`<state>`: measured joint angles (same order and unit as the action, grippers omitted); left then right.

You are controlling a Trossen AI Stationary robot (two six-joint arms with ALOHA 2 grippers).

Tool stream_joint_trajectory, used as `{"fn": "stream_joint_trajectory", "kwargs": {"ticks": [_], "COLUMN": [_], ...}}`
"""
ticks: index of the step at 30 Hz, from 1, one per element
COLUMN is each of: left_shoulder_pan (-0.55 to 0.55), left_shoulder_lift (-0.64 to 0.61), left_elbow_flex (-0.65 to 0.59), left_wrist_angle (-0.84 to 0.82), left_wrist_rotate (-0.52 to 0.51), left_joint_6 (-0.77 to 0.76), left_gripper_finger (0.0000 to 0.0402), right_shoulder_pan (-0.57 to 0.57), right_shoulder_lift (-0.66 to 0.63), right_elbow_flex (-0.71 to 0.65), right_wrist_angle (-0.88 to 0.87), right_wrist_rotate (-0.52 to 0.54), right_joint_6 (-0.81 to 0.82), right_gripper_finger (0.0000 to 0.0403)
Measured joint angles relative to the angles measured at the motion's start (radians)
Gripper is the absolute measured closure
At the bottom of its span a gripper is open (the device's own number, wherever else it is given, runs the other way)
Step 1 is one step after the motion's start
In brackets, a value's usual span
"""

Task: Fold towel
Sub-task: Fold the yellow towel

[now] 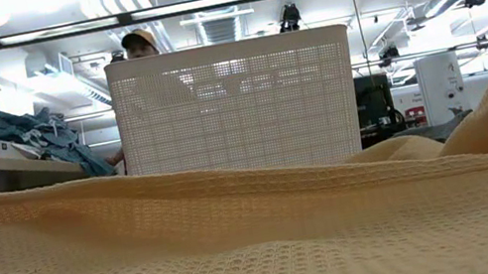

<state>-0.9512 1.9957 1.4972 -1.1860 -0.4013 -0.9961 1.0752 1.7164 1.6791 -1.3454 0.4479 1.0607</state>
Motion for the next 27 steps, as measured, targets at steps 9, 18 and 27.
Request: {"fn": "stream_joint_trajectory", "kwargs": {"ticks": [9,18,27], "left_shoulder_pan": [0.000,-0.003,-0.078], "left_shoulder_lift": [0.000,0.000,-0.044], "left_elbow_flex": [-0.065,-0.109,0.108], "left_wrist_angle": [0.044,0.138,0.186], "left_wrist_rotate": [-0.056,0.050,0.243], "left_joint_6": [-0.016,-0.064,-0.217], "left_gripper_finger": [0.0227,0.0385,0.0399], "right_shoulder_pan": [0.000,-0.001,0.000], "right_shoulder_lift": [0.000,0.000,0.000], "right_elbow_flex": [0.000,0.000,-0.001], "right_wrist_angle": [0.000,0.000,0.070], "right_wrist_rotate": [0.005,-0.044,-0.332], "right_joint_6": [-0.006,-0.009,0.026], "right_gripper_finger": [0.0403,0.0403,0.0403]}}
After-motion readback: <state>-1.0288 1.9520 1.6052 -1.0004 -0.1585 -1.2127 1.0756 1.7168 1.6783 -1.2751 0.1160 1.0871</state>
